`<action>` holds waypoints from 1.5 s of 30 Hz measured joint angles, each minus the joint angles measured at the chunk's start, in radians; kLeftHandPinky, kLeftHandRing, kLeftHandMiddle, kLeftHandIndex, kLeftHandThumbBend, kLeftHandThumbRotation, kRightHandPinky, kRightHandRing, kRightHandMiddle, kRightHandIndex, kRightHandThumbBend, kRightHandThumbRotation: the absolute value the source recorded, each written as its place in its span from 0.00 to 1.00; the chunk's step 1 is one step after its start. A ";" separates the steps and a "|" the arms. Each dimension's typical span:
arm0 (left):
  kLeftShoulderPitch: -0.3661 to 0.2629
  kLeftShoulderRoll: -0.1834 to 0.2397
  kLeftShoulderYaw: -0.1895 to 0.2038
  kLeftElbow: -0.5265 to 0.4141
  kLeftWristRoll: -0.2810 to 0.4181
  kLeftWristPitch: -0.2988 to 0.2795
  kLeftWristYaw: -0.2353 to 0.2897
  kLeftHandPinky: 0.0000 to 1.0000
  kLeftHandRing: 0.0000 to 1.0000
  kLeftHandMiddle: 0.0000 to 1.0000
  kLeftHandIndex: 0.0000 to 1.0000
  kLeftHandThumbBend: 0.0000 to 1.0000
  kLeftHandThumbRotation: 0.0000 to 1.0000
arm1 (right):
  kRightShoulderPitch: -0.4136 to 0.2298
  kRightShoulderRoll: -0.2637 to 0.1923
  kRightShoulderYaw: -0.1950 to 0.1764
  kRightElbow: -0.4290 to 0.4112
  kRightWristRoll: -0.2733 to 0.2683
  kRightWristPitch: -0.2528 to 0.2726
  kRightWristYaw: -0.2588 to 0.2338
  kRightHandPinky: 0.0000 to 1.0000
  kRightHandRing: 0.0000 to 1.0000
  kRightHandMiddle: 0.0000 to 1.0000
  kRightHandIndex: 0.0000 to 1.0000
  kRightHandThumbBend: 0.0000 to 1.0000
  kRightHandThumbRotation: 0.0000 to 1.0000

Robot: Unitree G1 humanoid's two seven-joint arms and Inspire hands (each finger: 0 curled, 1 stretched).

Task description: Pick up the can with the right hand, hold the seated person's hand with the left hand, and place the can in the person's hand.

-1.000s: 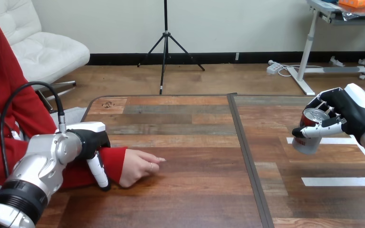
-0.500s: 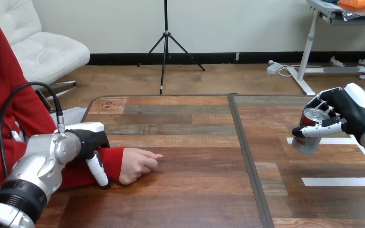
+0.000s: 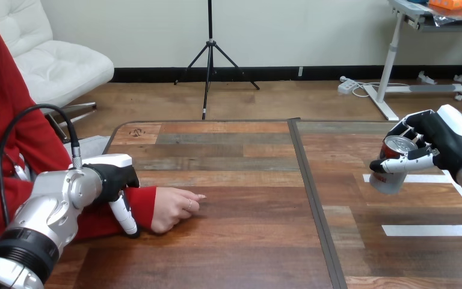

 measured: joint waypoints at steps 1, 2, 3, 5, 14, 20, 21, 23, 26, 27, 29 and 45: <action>0.000 0.000 0.000 0.000 -0.001 0.000 0.001 0.21 0.30 0.40 0.48 0.62 0.00 | 0.000 0.000 0.000 0.000 0.000 0.000 0.000 0.34 0.37 0.43 0.49 0.70 0.00; 0.000 0.000 0.000 0.000 -0.002 0.000 0.003 0.21 0.29 0.40 0.47 0.62 0.00 | 0.000 0.000 0.000 0.000 0.001 0.000 0.000 0.34 0.37 0.43 0.49 0.70 0.00; 0.001 0.000 0.000 0.000 -0.003 0.000 0.004 0.21 0.29 0.39 0.47 0.62 0.00 | 0.000 0.000 0.000 0.000 0.001 0.000 0.000 0.34 0.37 0.43 0.49 0.70 0.00; 0.002 0.000 0.000 0.000 -0.007 0.000 0.006 0.20 0.29 0.39 0.47 0.62 0.00 | 0.000 0.000 0.000 0.000 0.002 0.000 0.000 0.33 0.37 0.43 0.49 0.70 0.00; 0.017 0.009 0.008 -0.016 -0.035 0.001 0.012 0.19 0.28 0.37 0.44 0.62 0.00 | 0.000 0.000 0.000 0.000 0.005 0.000 0.000 0.33 0.37 0.42 0.48 0.70 0.00; 0.047 0.024 0.025 -0.053 -0.056 0.005 0.014 0.18 0.26 0.35 0.40 0.62 0.00 | 0.000 0.000 0.000 0.000 0.008 0.000 0.000 0.33 0.37 0.42 0.48 0.70 0.00; 0.053 0.027 0.028 -0.060 -0.059 0.006 0.014 0.17 0.26 0.34 0.40 0.62 0.00 | 0.000 0.000 0.000 0.000 0.008 0.000 0.000 0.33 0.37 0.42 0.48 0.70 0.00; 0.063 0.031 0.033 -0.072 -0.066 0.007 0.014 0.17 0.25 0.34 0.39 0.61 0.00 | 0.000 0.000 0.000 0.000 0.008 0.000 0.000 0.33 0.37 0.42 0.48 0.70 0.00; 0.081 0.038 0.043 -0.095 -0.074 0.011 0.014 0.16 0.24 0.33 0.38 0.60 0.00 | 0.000 0.000 0.000 0.000 0.008 0.000 0.000 0.33 0.37 0.42 0.48 0.70 0.00; 0.086 0.039 0.045 -0.101 -0.075 0.012 0.014 0.16 0.24 0.33 0.38 0.59 0.00 | 0.000 0.000 0.000 0.000 0.008 0.000 0.000 0.33 0.37 0.42 0.48 0.70 0.00; 0.095 0.043 0.048 -0.114 -0.077 0.014 0.014 0.16 0.23 0.32 0.37 0.59 0.00 | 0.000 0.000 0.000 0.000 0.008 0.000 0.000 0.33 0.37 0.42 0.48 0.70 0.00; 0.166 0.079 0.085 -0.220 -0.109 0.015 0.019 0.15 0.22 0.30 0.33 0.60 0.00 | 0.000 0.000 0.000 0.000 0.008 0.000 0.000 0.33 0.37 0.43 0.49 0.71 0.00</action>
